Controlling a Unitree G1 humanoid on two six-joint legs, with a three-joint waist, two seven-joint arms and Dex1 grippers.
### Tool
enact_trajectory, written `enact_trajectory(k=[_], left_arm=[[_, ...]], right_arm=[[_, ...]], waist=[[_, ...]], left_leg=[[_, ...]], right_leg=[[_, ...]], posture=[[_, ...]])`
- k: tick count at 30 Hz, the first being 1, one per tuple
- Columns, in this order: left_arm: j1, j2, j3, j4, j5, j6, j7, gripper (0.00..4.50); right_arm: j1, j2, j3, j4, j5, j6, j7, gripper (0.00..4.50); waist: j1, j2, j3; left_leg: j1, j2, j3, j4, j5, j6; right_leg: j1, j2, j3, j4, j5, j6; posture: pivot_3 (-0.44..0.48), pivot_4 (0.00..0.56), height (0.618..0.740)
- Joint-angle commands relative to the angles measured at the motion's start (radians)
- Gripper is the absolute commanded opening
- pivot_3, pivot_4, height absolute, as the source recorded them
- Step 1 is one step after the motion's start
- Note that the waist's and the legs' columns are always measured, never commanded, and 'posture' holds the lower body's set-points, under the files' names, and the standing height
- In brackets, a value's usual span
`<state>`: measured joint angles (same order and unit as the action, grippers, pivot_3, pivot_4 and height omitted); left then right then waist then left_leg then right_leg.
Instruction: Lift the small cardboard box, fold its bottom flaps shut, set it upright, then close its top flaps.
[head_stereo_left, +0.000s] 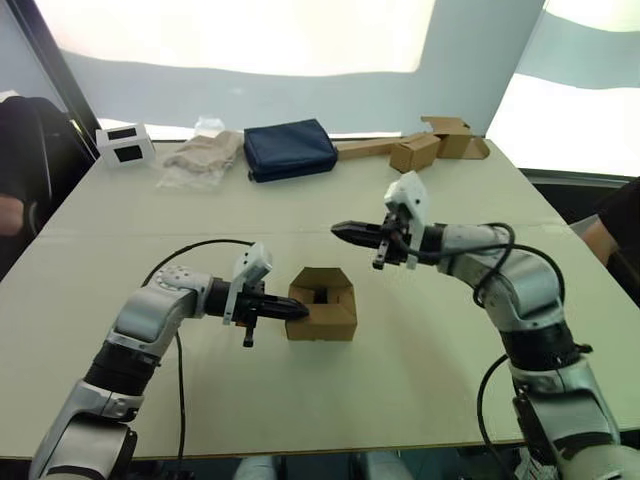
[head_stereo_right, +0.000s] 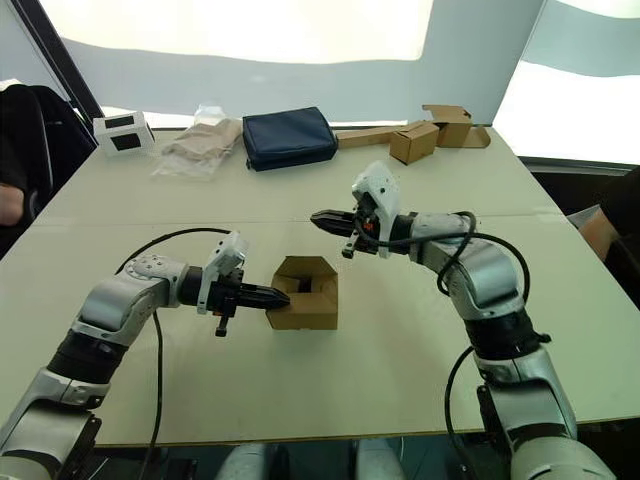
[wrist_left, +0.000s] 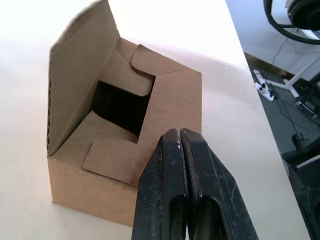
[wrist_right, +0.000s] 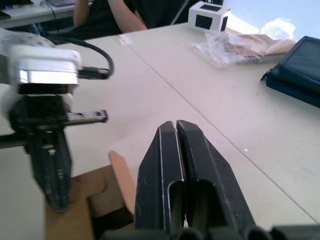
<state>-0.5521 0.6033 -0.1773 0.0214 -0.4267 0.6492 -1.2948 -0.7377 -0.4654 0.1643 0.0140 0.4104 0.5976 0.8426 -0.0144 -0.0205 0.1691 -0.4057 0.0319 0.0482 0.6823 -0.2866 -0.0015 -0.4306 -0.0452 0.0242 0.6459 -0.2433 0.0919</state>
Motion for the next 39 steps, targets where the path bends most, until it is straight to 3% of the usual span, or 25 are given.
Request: enact_trajectory(k=[1, 11, 28, 39], left_arm=[[0.01, 0.009, -0.006, -0.005, 0.006, 0.005, 0.015, 0.05], [0.027, 0.017, -0.005, -0.028, 0.0, 0.014, 0.031, 0.05], [-0.03, 0.063, 0.011, -0.005, -0.02, 0.024, -0.009, 0.05], [-0.037, 0.022, -0.031, 0.053, 0.022, -0.026, -0.013, 0.05]], right_arm=[[-0.033, 0.035, 0.057, 0.11, -0.076, -0.094, 0.038, 0.0], [0.015, 0.048, 0.1, 0.074, -0.107, -0.095, 0.103, 0.0], [0.112, 0.053, 0.093, 0.03, -0.137, -0.084, 0.085, 0.0], [0.161, 0.056, 0.07, -0.116, -0.104, -0.029, 0.047, 0.0]], waist=[[0.0, 0.0, 0.0], [-0.001, 0.0, 0.0], [-0.002, 0.0, 0.0], [-0.003, 0.0, 0.0]], left_leg=[[-0.001, 0.0, 0.0, 0.0, 0.0, 0.0], [-0.001, 0.0, -0.002, 0.001, 0.0, 0.0], [0.0, 0.0, -0.002, 0.001, 0.0, 0.0], [0.0, 0.0, -0.002, 0.001, 0.0, 0.0]], right_leg=[[-0.001, 0.0, 0.0, 0.0, 0.0, 0.0], [-0.001, -0.001, 0.001, 0.001, 0.0, 0.0], [-0.001, 0.0, 0.001, 0.001, 0.0, 0.0], [-0.001, 0.0, 0.001, 0.001, 0.0, -0.001]], posture=[[0.0, 0.15, 0.74], [0.0, 0.15, 0.74], [0.0, 0.15, 0.74], [0.0, 0.15, 0.74]])
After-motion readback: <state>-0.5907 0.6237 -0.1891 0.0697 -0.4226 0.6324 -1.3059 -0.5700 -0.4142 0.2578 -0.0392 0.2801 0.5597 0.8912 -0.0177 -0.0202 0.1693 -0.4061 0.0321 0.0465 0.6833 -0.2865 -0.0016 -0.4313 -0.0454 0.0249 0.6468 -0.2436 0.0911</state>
